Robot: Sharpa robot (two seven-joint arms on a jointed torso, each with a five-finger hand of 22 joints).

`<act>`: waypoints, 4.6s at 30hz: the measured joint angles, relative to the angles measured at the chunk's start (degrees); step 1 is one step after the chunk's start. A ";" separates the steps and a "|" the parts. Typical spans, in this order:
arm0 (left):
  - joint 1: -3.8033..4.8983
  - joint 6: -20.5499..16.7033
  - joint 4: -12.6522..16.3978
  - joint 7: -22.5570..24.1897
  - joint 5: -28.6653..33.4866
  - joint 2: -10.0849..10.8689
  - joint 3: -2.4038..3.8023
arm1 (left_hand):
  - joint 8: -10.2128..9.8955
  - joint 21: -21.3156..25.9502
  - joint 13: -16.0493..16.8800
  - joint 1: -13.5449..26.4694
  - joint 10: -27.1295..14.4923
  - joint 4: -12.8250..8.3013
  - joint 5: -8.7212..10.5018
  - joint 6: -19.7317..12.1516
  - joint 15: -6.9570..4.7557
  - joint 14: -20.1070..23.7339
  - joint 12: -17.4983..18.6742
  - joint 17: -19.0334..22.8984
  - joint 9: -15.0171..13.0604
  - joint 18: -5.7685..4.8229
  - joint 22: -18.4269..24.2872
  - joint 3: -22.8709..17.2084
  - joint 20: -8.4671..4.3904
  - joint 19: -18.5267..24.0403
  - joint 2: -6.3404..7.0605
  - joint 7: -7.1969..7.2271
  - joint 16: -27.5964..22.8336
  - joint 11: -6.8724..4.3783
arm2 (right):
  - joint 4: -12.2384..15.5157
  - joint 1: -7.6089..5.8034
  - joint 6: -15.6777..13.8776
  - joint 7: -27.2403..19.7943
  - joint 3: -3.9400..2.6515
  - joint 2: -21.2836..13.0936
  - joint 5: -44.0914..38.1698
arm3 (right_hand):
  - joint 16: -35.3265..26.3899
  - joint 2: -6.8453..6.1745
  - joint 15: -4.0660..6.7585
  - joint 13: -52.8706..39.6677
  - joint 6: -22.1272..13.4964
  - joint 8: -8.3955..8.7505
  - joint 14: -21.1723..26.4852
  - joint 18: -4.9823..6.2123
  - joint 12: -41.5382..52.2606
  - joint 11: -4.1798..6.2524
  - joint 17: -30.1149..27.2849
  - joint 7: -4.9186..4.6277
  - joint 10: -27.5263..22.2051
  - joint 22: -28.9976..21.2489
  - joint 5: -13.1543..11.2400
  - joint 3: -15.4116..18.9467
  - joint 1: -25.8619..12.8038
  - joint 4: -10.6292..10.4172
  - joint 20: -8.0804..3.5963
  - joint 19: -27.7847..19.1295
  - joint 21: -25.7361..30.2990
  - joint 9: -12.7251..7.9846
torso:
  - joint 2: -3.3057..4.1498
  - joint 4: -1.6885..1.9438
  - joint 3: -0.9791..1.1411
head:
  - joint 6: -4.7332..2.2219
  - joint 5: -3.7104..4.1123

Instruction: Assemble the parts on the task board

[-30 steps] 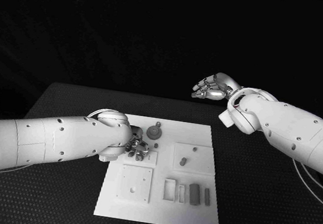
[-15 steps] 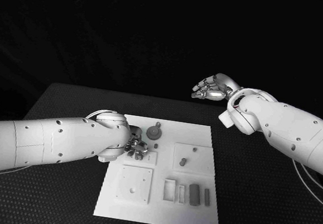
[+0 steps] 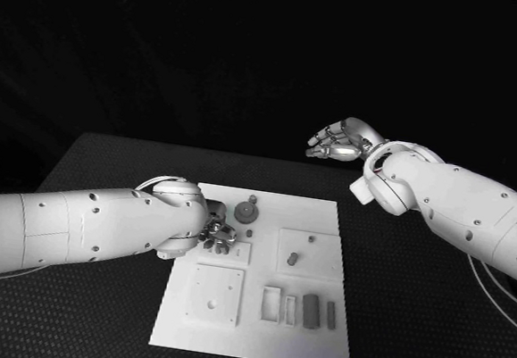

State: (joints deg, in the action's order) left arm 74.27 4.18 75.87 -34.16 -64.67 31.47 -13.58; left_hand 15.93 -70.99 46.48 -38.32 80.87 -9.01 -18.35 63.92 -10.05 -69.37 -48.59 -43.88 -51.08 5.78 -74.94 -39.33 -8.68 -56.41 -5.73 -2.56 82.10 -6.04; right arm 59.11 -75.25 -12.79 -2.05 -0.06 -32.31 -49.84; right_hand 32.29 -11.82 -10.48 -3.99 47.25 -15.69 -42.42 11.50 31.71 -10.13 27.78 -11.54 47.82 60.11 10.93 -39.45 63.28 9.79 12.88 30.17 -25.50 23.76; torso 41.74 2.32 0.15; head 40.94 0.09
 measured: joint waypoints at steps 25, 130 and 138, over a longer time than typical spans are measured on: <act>-0.11 -0.52 0.14 -0.10 -0.05 0.13 0.02 | -0.45 0.00 -0.06 -0.71 0.00 1.13 3.57 0.21 -0.02 -0.02 0.00 0.26 -0.29 0.00 0.02 0.12 0.00 0.00 0.42 0.20 0.00 0.00 | 0.03 0.02 0.07 0.02 0.00 -0.17 0.01 | 0.00 0.00 0.02 -0.01 0.00 0.00 -0.01 -0.01 0.00 0.00 0.00 0.00 0.00 0.12 0.23 0.16 0.00 -0.16 0.00 0.00 0.22 -0.07 | -0.01 0.00 -0.01 | 0.02 0.05; -0.34 -1.66 -0.66 0.97 4.37 0.85 -0.08 | -2.67 0.23 -0.18 -2.13 -0.60 3.09 7.76 5.14 -1.51 -0.98 1.16 0.98 -0.77 0.89 0.00 0.98 -0.01 0.00 4.68 2.15 -0.68 -0.19 | -0.30 0.74 1.51 0.76 0.00 -0.42 0.01 | -0.23 0.03 -0.35 0.02 -0.21 0.00 0.78 -0.05 -0.22 0.00 -0.10 -0.21 0.00 0.60 0.65 0.47 -0.02 -0.15 -0.01 -0.82 0.67 -0.36 | -0.01 -0.01 -0.01 | 0.05 -0.01; -0.31 -1.44 -0.61 1.21 4.83 1.02 -0.07 | -3.01 0.23 -0.07 -0.87 -0.81 2.24 7.77 5.05 -1.55 -0.97 1.40 0.98 -0.76 0.89 0.00 0.30 0.20 0.22 3.41 2.06 -0.68 0.02 | -0.32 0.87 1.71 0.80 0.00 -0.52 0.01 | -0.22 0.22 -0.55 0.02 -0.20 0.00 0.99 -0.05 -0.22 0.00 -0.10 -0.21 0.00 0.66 0.65 0.46 -0.22 -0.15 0.00 -0.82 0.67 -0.36 | -0.01 -0.01 0.01 | 0.11 0.04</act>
State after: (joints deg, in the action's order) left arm 73.96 2.74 75.26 -32.95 -59.84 32.49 -13.65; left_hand 12.92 -70.76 46.41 -39.19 80.06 -6.77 -10.58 68.97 -11.60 -70.34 -47.18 -42.90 -51.84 6.67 -74.94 -39.03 -8.48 -56.19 -2.33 -0.50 81.42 -6.02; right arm 58.79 -74.39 -11.08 -1.25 -0.06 -32.83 -49.83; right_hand 32.06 -11.60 -11.02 -3.97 47.04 -15.69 -41.43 11.45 31.49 -10.13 27.68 -11.75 47.82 60.76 11.58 -38.99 63.06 9.64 12.87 29.35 -24.83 23.40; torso 41.73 2.31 0.16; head 41.04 0.13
